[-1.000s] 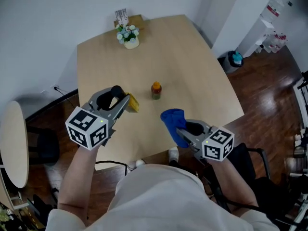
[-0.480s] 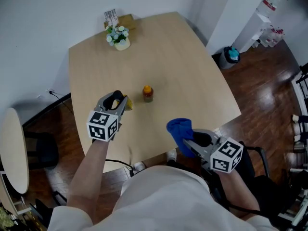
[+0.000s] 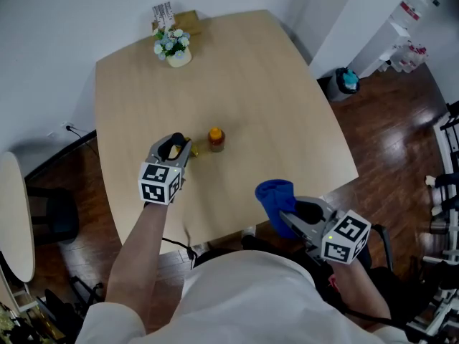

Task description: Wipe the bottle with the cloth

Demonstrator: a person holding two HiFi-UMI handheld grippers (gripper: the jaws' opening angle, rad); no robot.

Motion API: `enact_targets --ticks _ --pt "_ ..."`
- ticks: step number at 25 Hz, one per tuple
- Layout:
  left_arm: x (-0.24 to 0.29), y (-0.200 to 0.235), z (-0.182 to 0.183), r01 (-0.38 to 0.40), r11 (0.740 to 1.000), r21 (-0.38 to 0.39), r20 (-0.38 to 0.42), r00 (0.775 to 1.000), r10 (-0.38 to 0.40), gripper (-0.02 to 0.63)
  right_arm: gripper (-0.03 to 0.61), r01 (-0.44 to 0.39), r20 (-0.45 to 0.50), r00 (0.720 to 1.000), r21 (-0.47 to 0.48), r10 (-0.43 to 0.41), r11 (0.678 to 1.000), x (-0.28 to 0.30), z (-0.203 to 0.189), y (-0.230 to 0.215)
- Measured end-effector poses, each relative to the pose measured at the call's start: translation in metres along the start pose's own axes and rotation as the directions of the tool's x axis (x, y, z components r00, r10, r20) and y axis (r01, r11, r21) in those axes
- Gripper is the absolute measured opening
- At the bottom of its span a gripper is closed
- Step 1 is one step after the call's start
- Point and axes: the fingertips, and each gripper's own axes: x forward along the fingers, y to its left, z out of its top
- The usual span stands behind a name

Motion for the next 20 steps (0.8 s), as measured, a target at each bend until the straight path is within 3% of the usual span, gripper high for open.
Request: enact_targets --ticks 20 --pt "0.0036 -0.003 0.0007 -0.014 1.0 0.014 0.01 1.0 0.014 0.178 0.092 -0.007 0.005 1.0 -0.008 0.007 1.0 0.001 0.0059 -0.0064"
